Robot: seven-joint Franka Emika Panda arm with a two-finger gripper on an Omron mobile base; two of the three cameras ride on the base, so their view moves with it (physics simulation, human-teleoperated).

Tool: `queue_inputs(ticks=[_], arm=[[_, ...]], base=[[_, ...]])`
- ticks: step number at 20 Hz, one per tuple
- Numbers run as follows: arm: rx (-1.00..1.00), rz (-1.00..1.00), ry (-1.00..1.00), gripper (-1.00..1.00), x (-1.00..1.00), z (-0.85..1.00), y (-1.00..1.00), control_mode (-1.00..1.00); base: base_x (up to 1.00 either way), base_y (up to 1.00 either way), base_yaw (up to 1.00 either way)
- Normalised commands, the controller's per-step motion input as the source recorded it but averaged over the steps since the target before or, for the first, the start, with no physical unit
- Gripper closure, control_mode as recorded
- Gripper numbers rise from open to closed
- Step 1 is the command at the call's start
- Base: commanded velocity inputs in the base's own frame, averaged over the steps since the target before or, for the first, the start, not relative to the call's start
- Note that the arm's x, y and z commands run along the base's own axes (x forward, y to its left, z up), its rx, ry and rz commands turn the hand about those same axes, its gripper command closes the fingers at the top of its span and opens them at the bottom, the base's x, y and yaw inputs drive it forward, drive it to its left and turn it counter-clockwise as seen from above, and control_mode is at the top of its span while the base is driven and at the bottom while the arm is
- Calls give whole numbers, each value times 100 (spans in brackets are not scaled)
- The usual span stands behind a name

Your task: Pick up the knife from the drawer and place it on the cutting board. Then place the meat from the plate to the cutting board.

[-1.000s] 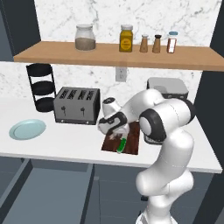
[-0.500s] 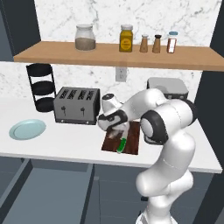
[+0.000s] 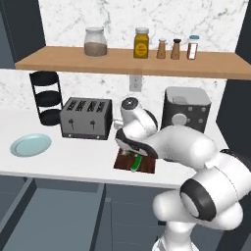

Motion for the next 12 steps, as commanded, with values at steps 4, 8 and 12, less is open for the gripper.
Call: queue_inputs(ticks=[4,8,12], arm=[[11,0,-68,-100,-100,81,-77,-100],[12,0,-67,-100,-100,80,-87,-100],[14,0,-66,-100,-100,84,-97,-100]], base=[[0,0,0],[0,0,0],[0,0,0]])
